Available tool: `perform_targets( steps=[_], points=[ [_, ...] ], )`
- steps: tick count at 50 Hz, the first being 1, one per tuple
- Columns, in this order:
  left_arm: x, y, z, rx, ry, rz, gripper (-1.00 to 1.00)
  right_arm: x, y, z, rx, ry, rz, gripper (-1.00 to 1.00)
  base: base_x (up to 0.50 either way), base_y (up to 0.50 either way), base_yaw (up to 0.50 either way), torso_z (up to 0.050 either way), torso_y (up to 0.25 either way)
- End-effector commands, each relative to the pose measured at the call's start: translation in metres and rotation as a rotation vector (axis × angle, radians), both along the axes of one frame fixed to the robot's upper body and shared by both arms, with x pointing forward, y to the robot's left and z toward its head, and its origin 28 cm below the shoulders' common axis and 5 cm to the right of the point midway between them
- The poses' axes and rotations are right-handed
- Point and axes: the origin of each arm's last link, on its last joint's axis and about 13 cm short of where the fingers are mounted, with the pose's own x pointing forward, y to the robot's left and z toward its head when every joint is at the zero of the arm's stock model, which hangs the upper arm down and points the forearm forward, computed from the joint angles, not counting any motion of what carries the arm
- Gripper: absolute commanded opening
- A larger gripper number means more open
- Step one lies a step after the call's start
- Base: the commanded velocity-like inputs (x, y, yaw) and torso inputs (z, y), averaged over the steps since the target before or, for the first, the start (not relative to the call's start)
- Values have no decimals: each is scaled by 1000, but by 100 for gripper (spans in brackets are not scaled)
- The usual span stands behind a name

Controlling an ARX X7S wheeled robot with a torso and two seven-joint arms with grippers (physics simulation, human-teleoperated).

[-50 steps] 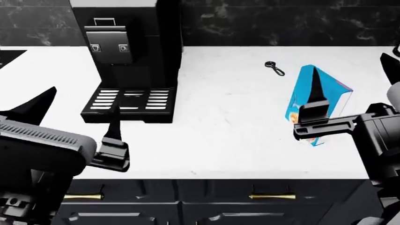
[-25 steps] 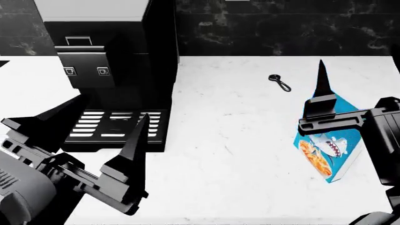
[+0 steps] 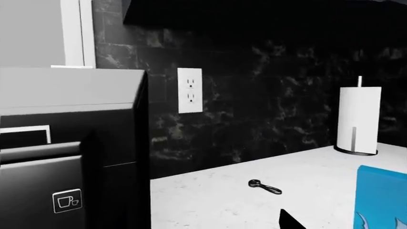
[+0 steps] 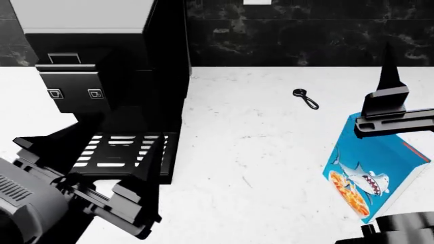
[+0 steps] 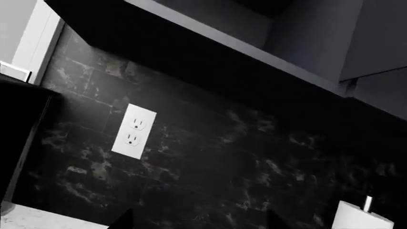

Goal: Pick the cereal and boxed food from the counter and place them in the cabinets closest to them.

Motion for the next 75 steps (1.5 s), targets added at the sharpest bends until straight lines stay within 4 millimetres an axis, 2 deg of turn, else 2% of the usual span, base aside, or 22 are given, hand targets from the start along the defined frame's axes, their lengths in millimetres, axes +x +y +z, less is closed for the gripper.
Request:
perform_targets(
  steps=[1,14,23,34,54,75],
  points=[
    [-1,0,-3,10,16,-4,100,-7,-4,6,8,16,-48,100,0,-137,0,0,0],
    [-2,0,-5,24,23,-4,100,-6,-1,6,13,14,-32,100,8,-233,0,0,0],
    [-1,0,-6,30,27,-6,100,5,6,-16,46,163,53,100,0,0,0,0,0],
    [1,-1,-7,35,29,-13,100,5,2,-22,20,225,53,100,0,0,0,0,0],
    [6,-1,-13,33,38,-22,100,-13,-1,-47,14,285,79,100,0,0,0,0,0],
    [9,-2,-15,46,45,-18,100,-21,-1,-61,58,335,76,100,0,0,0,0,0]
  ],
)
